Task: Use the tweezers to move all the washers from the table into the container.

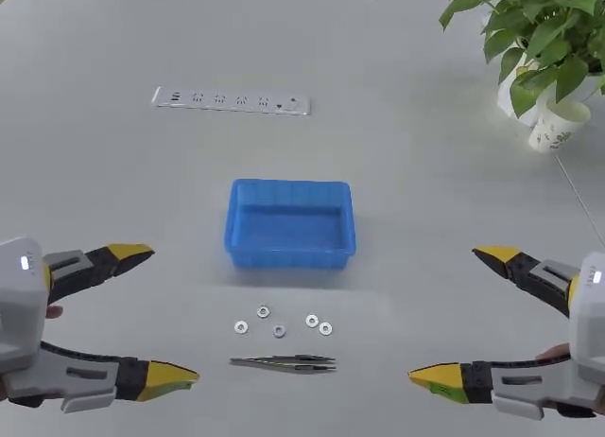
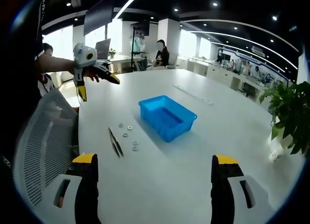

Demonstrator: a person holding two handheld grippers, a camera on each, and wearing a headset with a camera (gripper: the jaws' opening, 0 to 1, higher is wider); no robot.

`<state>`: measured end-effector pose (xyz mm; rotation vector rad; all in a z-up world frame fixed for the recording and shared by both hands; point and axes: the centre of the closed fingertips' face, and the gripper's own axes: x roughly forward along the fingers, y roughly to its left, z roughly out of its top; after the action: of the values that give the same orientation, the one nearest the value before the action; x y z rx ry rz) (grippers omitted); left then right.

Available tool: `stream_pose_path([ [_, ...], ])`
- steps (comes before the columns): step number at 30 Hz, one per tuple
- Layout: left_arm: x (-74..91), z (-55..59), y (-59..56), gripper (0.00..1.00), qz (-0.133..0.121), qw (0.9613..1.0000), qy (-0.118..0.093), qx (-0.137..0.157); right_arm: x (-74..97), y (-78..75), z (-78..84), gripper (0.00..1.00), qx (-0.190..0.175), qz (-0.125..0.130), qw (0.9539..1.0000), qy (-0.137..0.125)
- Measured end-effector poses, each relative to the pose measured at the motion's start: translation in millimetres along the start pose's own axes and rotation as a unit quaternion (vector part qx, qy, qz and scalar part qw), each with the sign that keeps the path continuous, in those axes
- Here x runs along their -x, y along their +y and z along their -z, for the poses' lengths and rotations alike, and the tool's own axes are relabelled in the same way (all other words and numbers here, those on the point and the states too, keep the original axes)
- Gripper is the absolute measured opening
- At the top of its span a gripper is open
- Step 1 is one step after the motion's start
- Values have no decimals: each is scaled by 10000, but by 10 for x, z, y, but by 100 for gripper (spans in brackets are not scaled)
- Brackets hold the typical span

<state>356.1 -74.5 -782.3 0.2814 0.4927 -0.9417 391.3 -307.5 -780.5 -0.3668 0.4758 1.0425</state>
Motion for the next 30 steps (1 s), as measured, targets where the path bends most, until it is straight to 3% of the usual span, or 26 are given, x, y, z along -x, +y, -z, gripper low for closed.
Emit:
stream_pose_path([
  [18, -253, 108, -191, 75, 503, 9968, 392, -472, -205, 143, 25, 86, 400, -424, 9981, 174],
  [30, -430, 285, -321, 59, 863, 9893, 783, -877, -402, 343, 133, 71, 795, -923, 9917, 403],
])
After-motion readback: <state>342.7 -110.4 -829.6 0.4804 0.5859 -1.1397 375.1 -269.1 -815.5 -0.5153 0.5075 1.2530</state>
